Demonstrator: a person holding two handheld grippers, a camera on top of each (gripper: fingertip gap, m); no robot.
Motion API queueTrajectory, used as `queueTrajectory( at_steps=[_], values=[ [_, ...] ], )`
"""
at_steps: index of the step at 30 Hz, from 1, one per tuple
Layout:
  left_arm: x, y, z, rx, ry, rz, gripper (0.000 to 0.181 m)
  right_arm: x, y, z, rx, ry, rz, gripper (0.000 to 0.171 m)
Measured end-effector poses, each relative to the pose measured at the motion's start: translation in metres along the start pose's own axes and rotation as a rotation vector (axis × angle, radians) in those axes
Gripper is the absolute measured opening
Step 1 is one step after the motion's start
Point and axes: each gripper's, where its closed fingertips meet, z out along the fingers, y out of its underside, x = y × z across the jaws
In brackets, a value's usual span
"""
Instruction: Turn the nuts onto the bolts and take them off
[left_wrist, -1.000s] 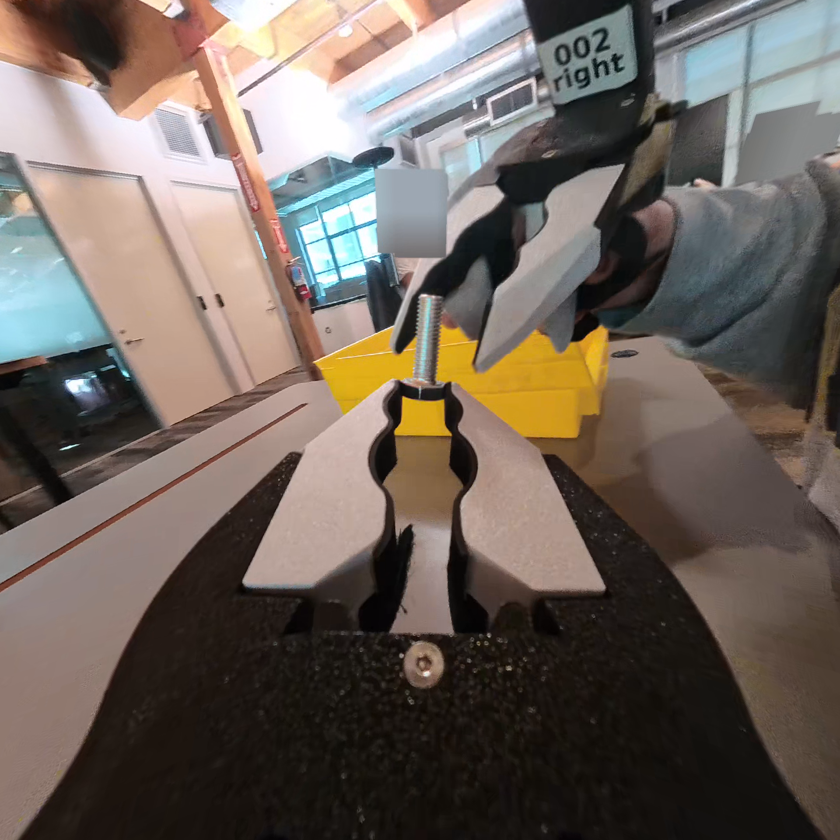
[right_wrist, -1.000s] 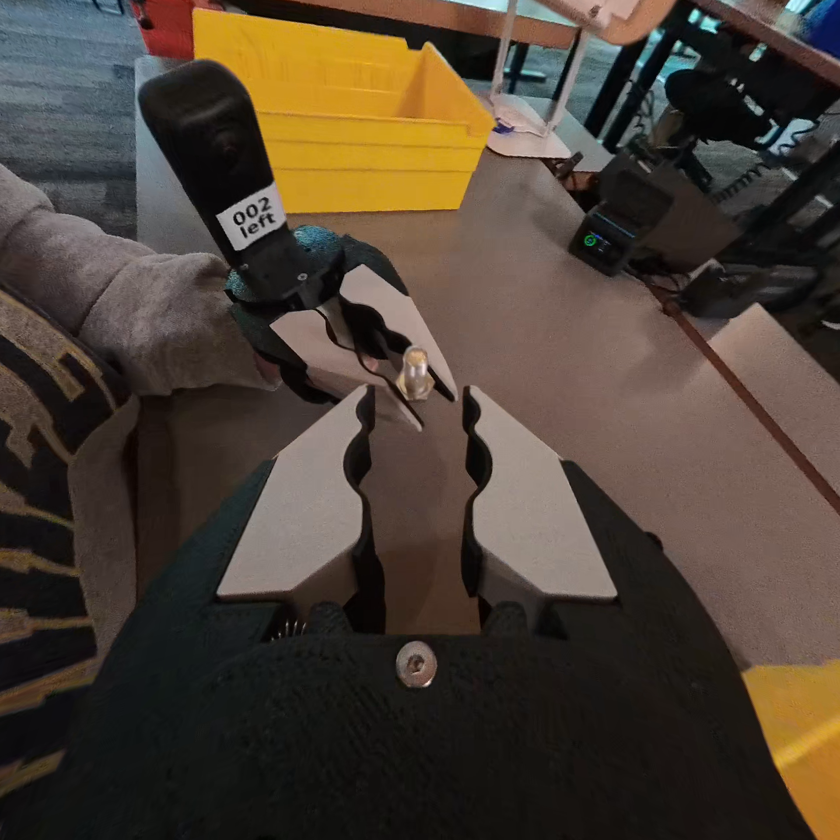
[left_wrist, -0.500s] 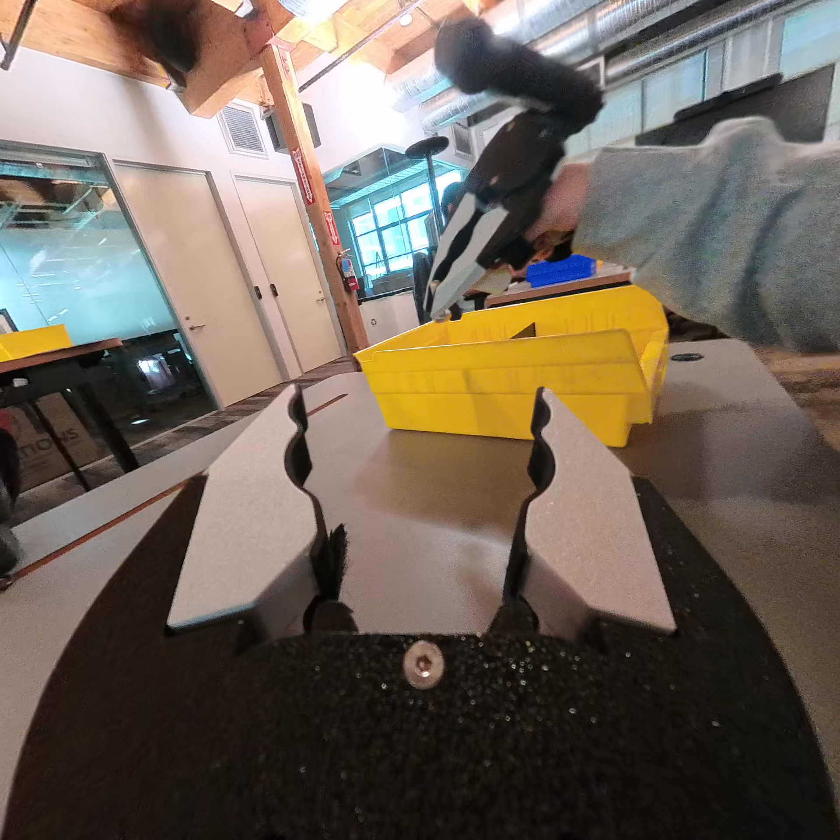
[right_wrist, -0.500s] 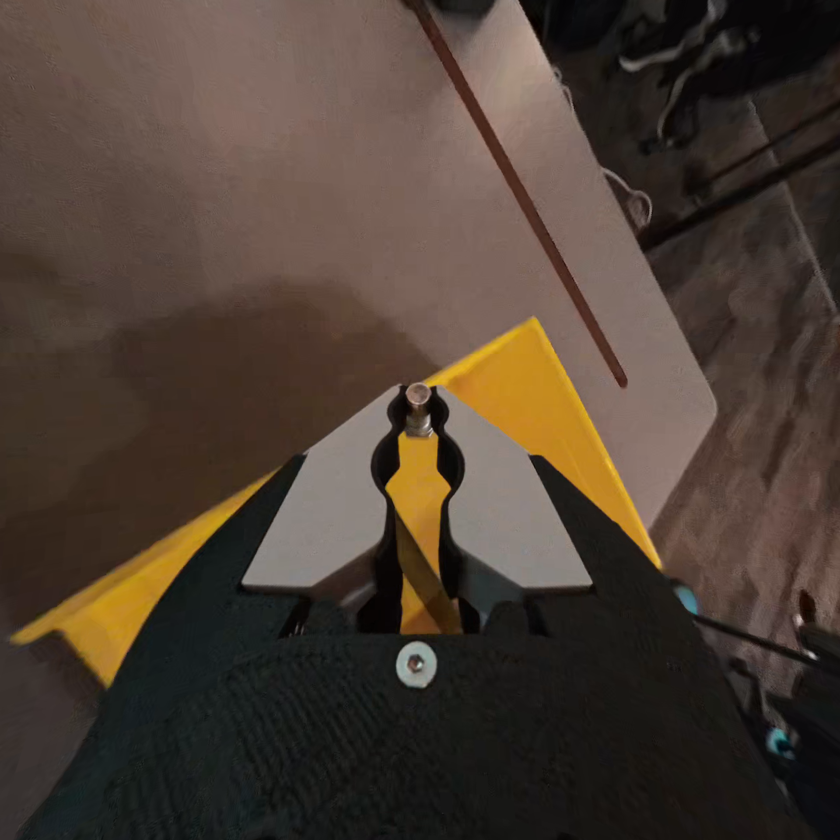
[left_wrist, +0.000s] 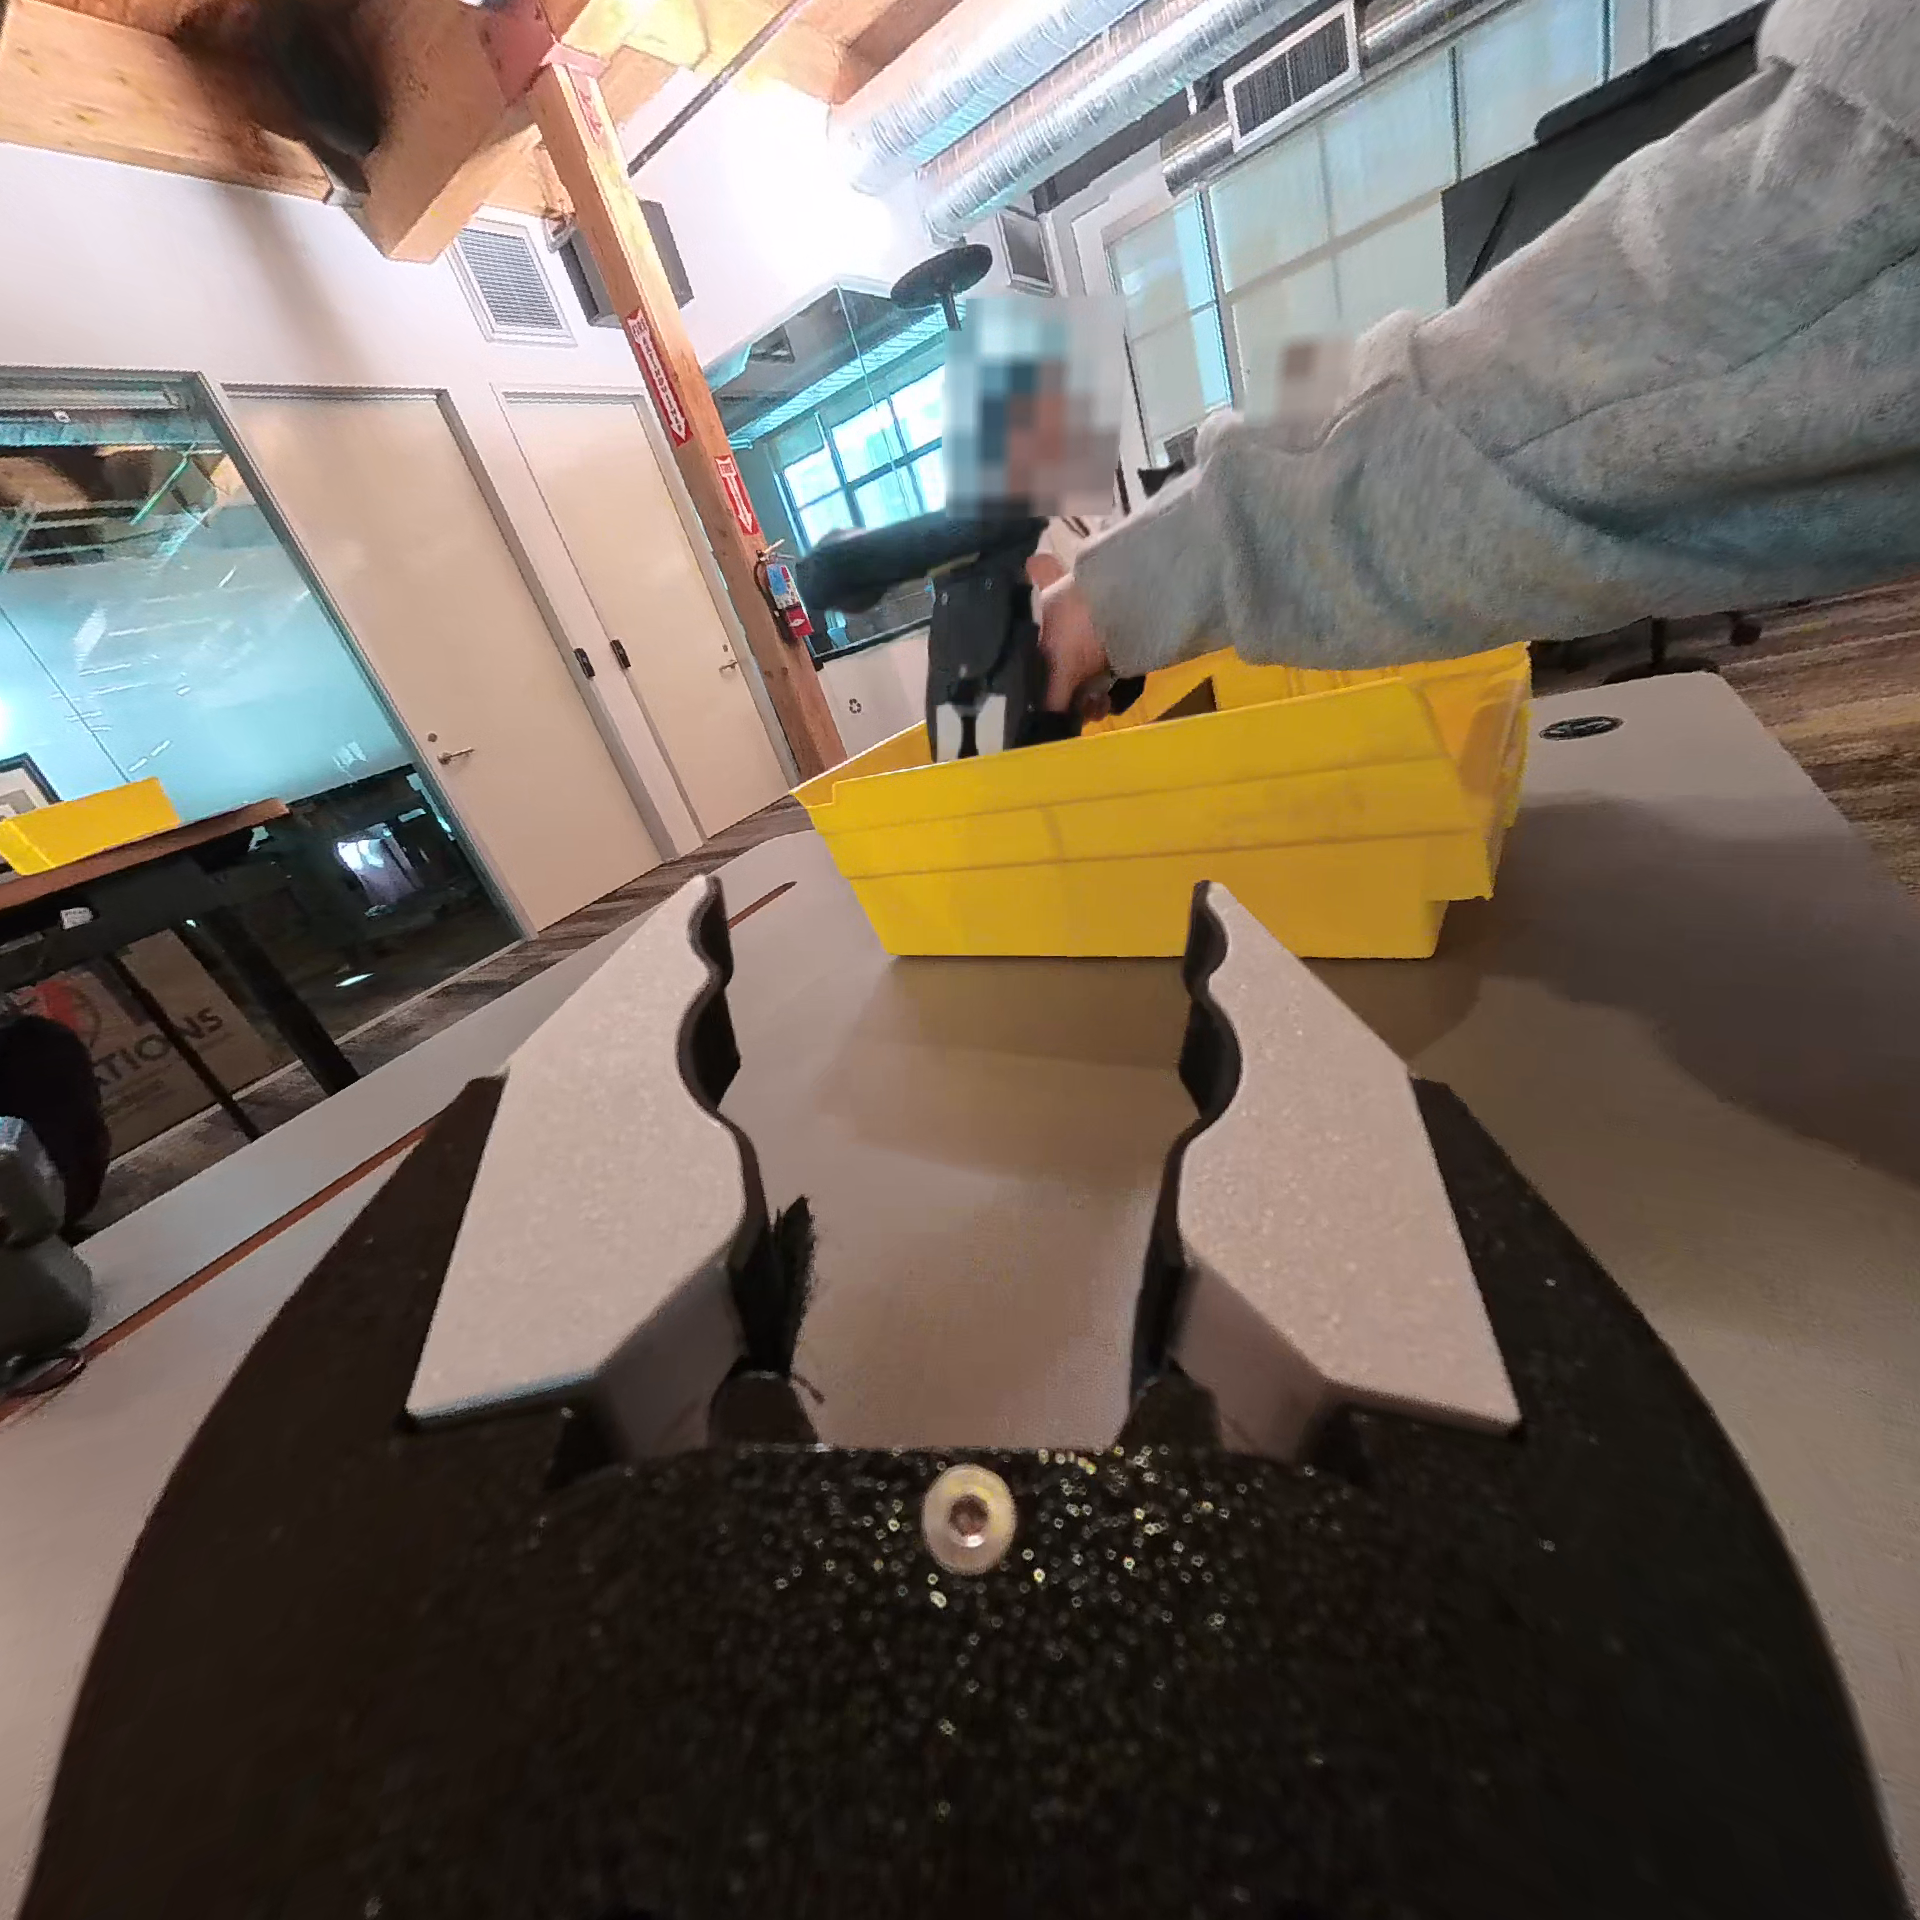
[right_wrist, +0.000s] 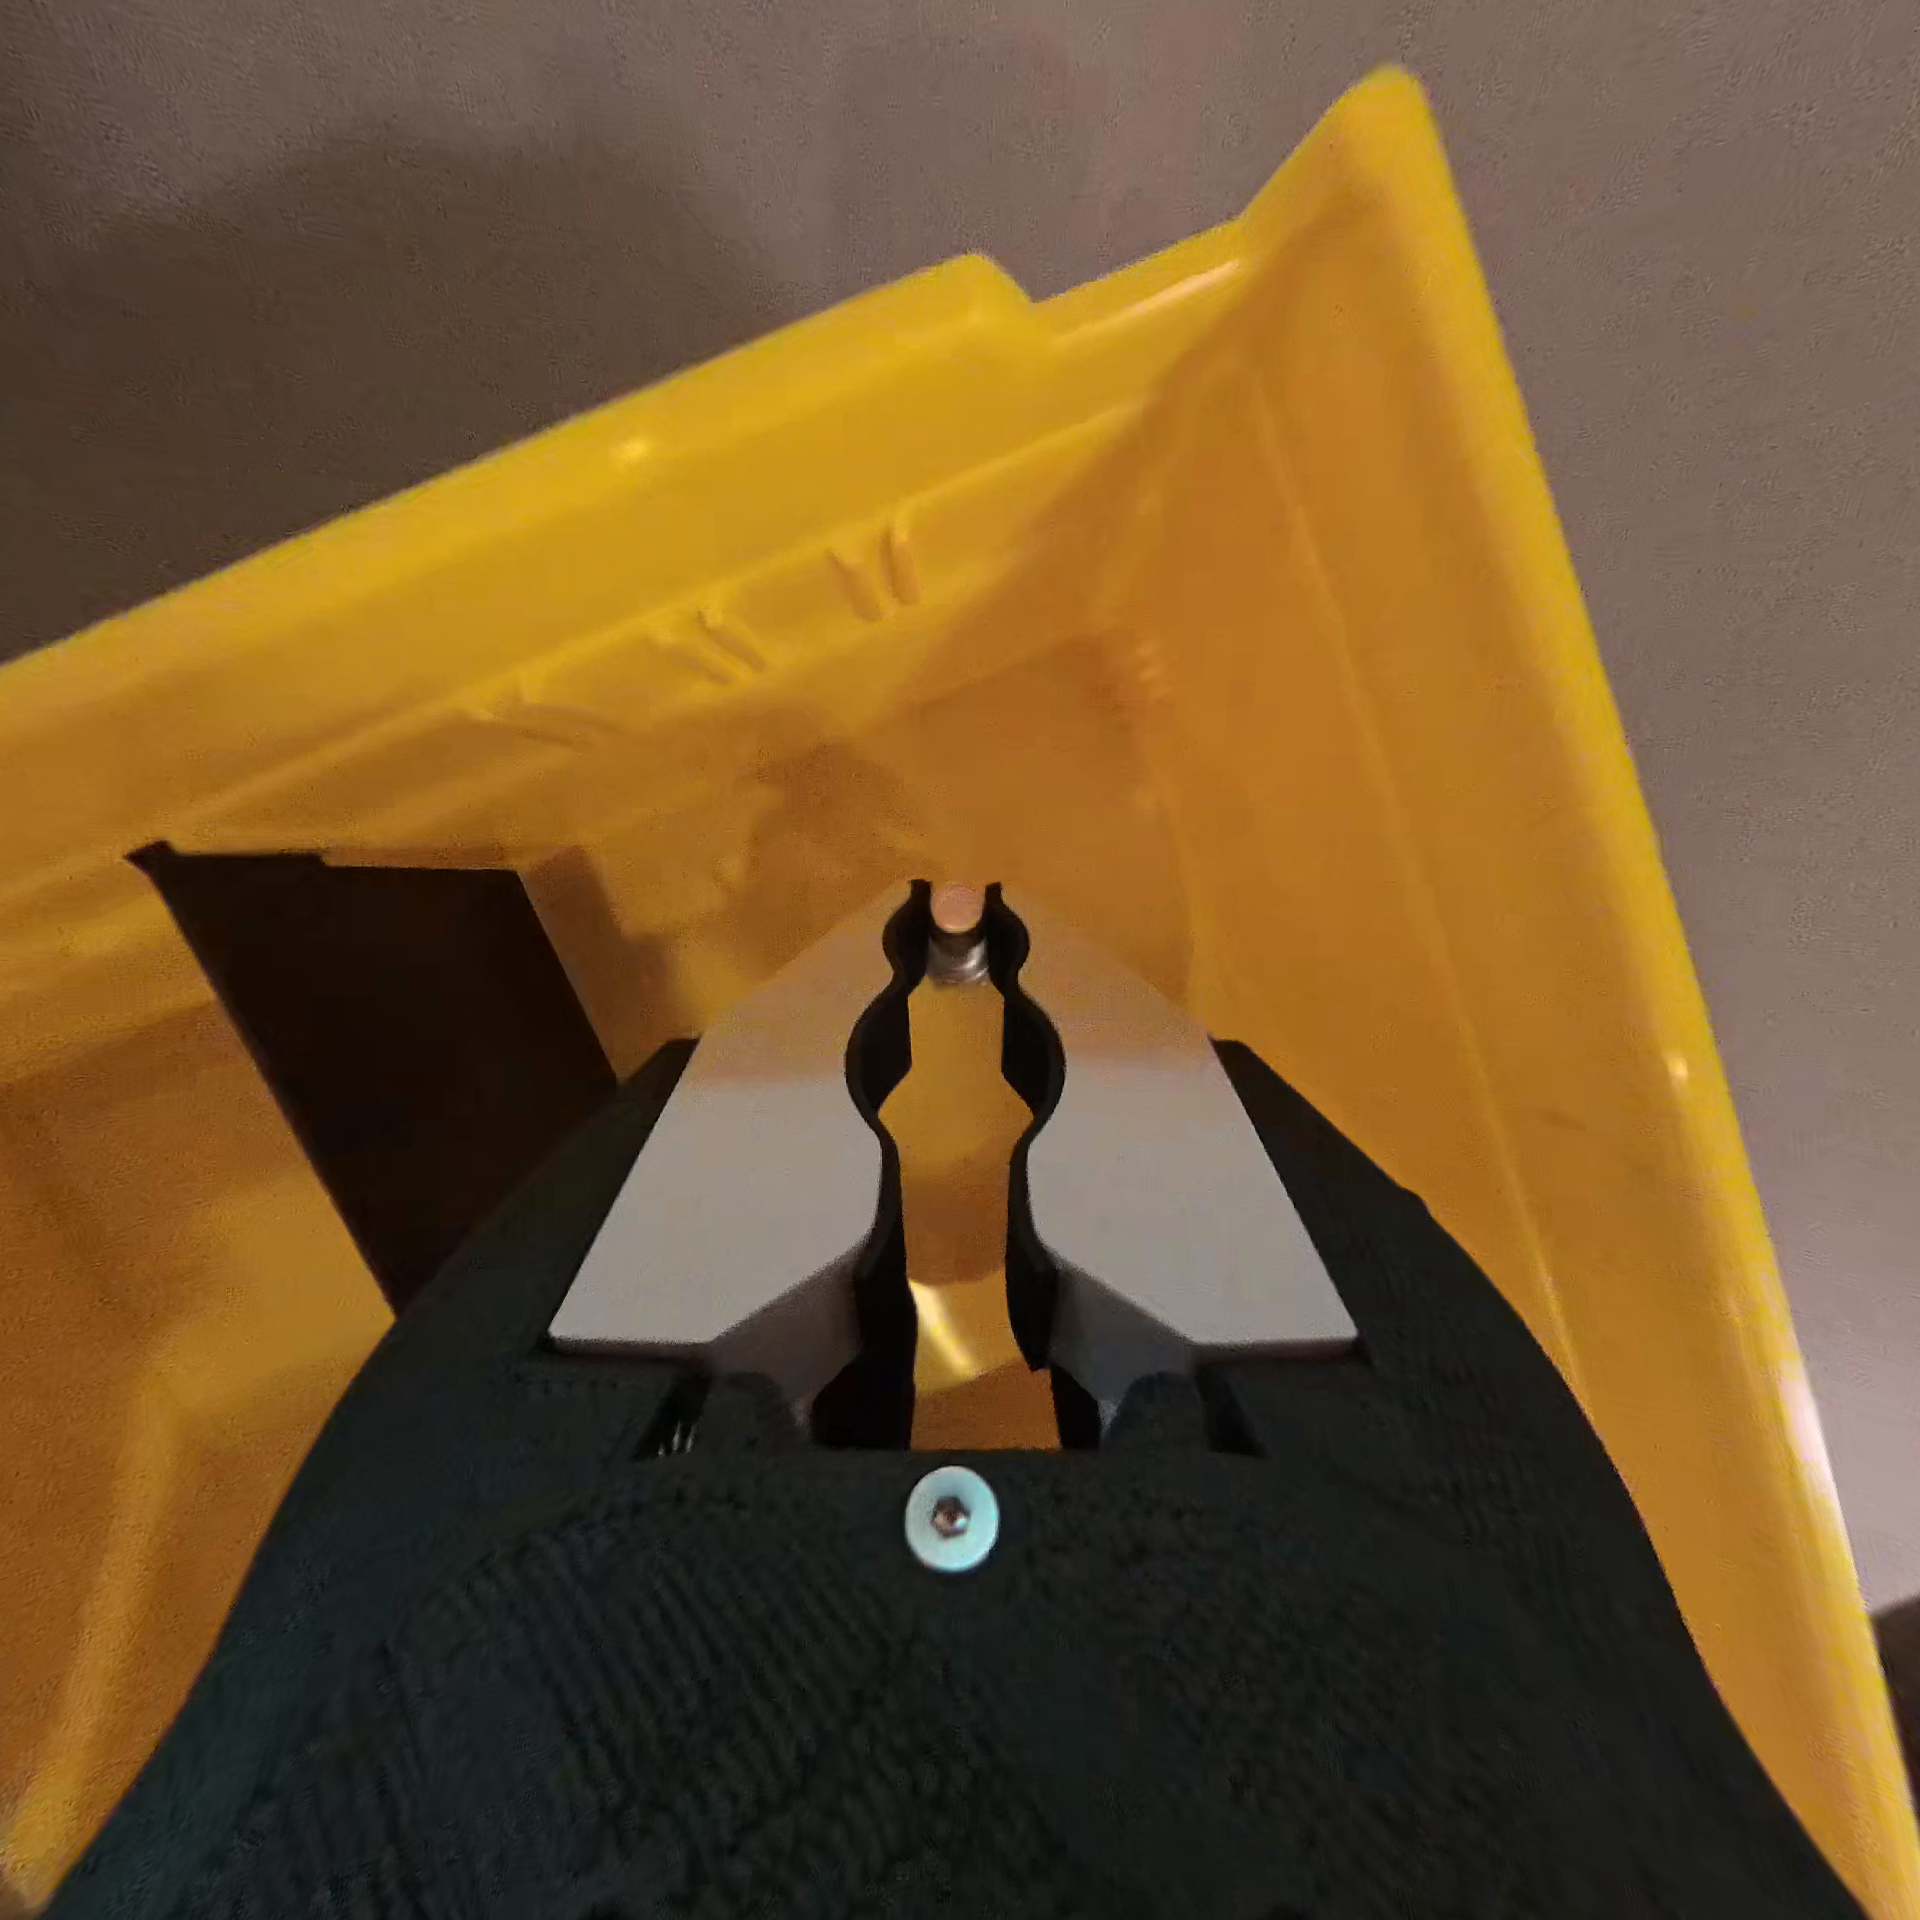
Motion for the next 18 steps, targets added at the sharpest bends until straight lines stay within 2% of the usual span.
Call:
queueTrajectory(
  at_steps=[3, 5, 7, 10, 13, 15, 18],
  values=[
    [-0.001, -0.001, 0.0, 0.009, 0.001, -0.023, 0.09, -0.004, 0.006, 0.0, -0.072, -0.03, 0.057, 0.032],
    [-0.005, -0.002, -0.001, 0.016, -0.016, -0.034, 0.09, 0.004, -0.005, -0.021, -0.039, 0.065, 0.076, 0.041],
    [-0.01, -0.002, -0.002, 0.013, -0.047, -0.043, 0.089, 0.009, -0.025, -0.058, 0.058, 0.228, 0.117, 0.045],
    [-0.026, 0.005, -0.004, -0.034, -0.152, -0.015, 0.081, -0.01, -0.066, -0.125, 0.308, 0.492, 0.188, 0.031],
    [-0.045, 0.011, -0.009, -0.098, -0.287, 0.05, 0.068, -0.077, -0.125, -0.163, 0.702, 0.536, 0.172, 0.025],
    [-0.053, 0.01, -0.014, -0.111, -0.353, 0.097, 0.062, -0.129, -0.159, -0.164, 0.94, 0.48, 0.124, 0.021],
    [-0.059, 0.004, -0.019, -0.089, -0.396, 0.142, 0.056, -0.169, -0.182, -0.131, 1.151, 0.51, 0.087, 0.017]
  ],
)
